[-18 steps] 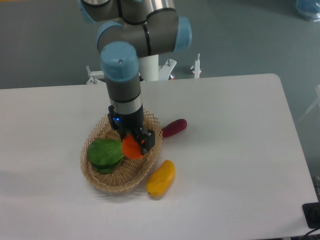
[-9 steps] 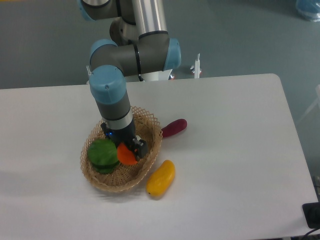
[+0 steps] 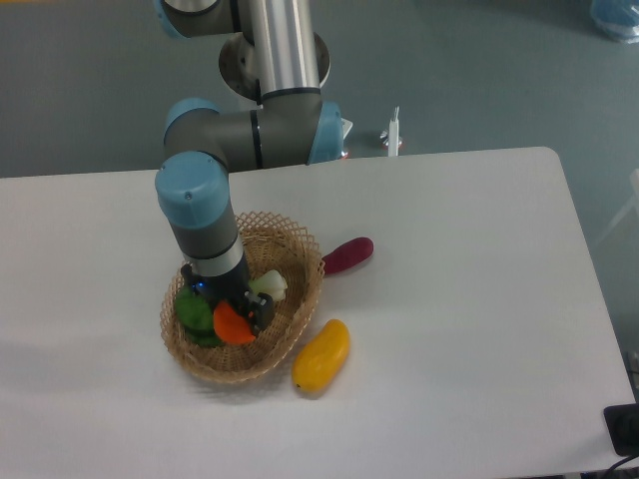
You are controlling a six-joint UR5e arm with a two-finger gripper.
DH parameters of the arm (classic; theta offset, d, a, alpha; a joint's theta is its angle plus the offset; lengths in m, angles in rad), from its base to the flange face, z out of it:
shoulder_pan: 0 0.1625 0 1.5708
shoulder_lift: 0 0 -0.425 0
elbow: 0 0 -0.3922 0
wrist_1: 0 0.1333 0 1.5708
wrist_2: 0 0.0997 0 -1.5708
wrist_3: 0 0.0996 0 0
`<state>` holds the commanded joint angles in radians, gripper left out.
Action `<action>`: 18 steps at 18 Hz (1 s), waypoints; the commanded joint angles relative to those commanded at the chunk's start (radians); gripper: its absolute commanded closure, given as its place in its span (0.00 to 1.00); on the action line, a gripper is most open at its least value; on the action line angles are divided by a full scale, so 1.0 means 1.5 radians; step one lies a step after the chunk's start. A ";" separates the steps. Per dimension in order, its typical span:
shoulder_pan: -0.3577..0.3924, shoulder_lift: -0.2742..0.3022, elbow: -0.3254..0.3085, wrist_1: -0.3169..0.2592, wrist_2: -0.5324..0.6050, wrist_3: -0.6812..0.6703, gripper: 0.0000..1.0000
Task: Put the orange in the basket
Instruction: 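Lower the orange beside the bok choy and open the gripper, then raise the open gripper up out of the basket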
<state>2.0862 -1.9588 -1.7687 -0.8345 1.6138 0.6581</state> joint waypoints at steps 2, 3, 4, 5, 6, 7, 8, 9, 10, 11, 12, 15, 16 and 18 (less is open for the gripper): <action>-0.001 -0.010 0.009 0.000 0.000 -0.004 0.38; -0.001 -0.014 0.014 0.000 0.000 -0.003 0.36; -0.002 -0.016 0.017 0.000 0.000 -0.003 0.36; -0.005 -0.018 0.019 0.000 0.000 -0.003 0.34; -0.005 -0.019 0.021 0.000 0.001 -0.002 0.27; -0.005 -0.019 0.024 0.000 0.001 0.000 0.17; -0.005 -0.019 0.025 0.000 0.001 0.004 0.05; -0.005 -0.020 0.028 0.000 0.001 0.003 0.01; -0.005 -0.019 0.027 0.000 0.001 0.002 0.01; -0.005 -0.019 0.028 0.000 0.001 -0.001 0.00; -0.005 -0.018 0.028 0.000 0.001 -0.002 0.00; -0.004 -0.010 0.029 -0.001 0.002 -0.003 0.00; -0.004 -0.007 0.031 -0.001 0.002 -0.003 0.00; -0.002 -0.003 0.039 -0.001 0.002 -0.004 0.00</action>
<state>2.0831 -1.9635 -1.7104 -0.8360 1.6168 0.6519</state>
